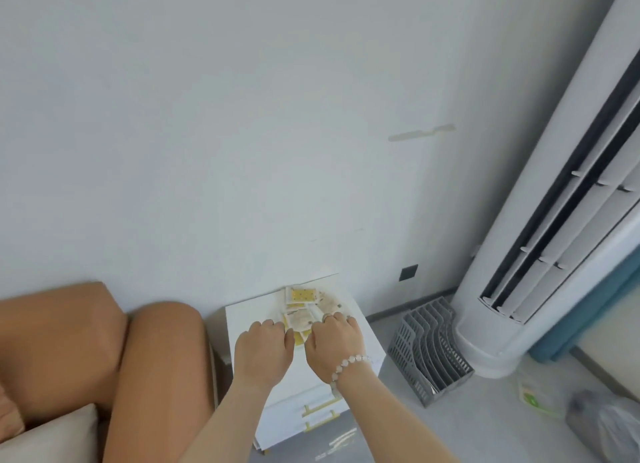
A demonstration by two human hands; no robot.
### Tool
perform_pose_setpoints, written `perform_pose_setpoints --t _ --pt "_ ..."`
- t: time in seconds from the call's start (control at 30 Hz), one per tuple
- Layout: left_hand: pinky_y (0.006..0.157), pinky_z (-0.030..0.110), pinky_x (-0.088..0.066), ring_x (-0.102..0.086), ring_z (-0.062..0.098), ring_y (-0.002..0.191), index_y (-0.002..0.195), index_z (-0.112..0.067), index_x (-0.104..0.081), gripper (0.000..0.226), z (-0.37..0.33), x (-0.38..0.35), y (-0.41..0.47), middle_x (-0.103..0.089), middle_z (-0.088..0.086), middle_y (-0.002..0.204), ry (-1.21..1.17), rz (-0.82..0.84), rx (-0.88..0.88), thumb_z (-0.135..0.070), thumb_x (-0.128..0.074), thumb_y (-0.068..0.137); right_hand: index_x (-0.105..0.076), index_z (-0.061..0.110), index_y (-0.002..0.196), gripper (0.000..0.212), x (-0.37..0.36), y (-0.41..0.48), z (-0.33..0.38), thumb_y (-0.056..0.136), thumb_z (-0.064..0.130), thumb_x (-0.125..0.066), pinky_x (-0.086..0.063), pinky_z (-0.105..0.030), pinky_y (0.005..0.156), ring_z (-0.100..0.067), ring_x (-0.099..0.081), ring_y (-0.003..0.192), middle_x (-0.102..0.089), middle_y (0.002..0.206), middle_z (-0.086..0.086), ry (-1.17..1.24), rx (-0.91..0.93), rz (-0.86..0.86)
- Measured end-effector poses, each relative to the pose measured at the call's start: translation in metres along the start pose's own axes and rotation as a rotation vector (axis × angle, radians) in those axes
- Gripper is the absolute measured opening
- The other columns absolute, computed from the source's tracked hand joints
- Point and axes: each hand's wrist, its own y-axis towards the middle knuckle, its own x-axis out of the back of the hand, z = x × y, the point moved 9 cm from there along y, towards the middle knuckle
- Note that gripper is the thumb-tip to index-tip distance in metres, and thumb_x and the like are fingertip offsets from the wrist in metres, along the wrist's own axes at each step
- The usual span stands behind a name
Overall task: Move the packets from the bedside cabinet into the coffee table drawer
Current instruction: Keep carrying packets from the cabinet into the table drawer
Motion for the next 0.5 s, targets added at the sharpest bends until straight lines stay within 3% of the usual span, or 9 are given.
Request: perform_pose_setpoints --t 0.07,0.17,0.27,0.37,0.5 --pt "0.040 0.020 -0.021 -0.050 0.021 0.039 0.042 -0.015 -0.052 0.038 0.011 -0.012 0.013 -0.050 -0.001 0.043 -0.024 0.038 0.022 -0.022 -0.083 0.064 -0.063 0.007 0.103 0.038 -0.005 0.011 0.001 0.098 0.024 -0.029 -0.033 -0.034 0.095 -0.025 -0.049 0.106 -0.061 0.106 -0.009 -0.007 -0.011 0.019" --pt "0.047 0.026 -0.027 -0.058 0.024 0.056 0.056 -0.012 -0.061 0.030 0.009 -0.021 0.025 -0.060 0.002 0.058 -0.050 0.070 0.017 -0.026 -0.066 0.083 -0.063 0.007 0.102 0.037 -0.011 0.022 -0.006 0.097 0.025 -0.030 -0.033 -0.034 0.093 -0.025 -0.049 0.106 -0.060 0.105 -0.009 -0.020 -0.037 0.051" --pt "0.051 0.026 -0.031 -0.061 0.023 0.066 0.066 -0.012 -0.064 0.027 0.000 -0.019 0.040 -0.062 0.002 0.068 -0.046 0.033 -0.022 -0.028 -0.060 0.088 -0.062 0.007 0.103 0.038 -0.011 0.035 -0.016 0.098 0.025 -0.030 -0.033 -0.034 0.092 -0.025 -0.049 0.106 -0.060 0.106 -0.009 -0.035 -0.057 0.058" --pt "0.044 0.022 -0.027 -0.053 0.022 0.046 0.048 -0.013 -0.058 0.031 -0.004 -0.032 0.057 -0.053 0.000 0.049 -0.063 0.026 -0.056 -0.021 -0.080 0.068 -0.062 0.006 0.102 0.037 -0.009 0.054 -0.024 0.097 0.024 -0.030 -0.032 -0.034 0.094 -0.024 -0.048 0.107 -0.060 0.106 -0.009 -0.031 -0.061 0.057" --pt "0.038 0.020 -0.022 -0.048 0.020 0.037 0.040 -0.014 -0.053 0.037 -0.007 -0.050 0.080 -0.047 -0.001 0.040 -0.047 0.033 -0.059 -0.020 -0.088 0.053 -0.062 0.007 0.103 0.038 -0.017 0.083 -0.037 0.098 0.026 -0.029 -0.031 -0.035 0.098 -0.025 -0.047 0.110 -0.060 0.109 -0.009 -0.037 -0.050 0.083"
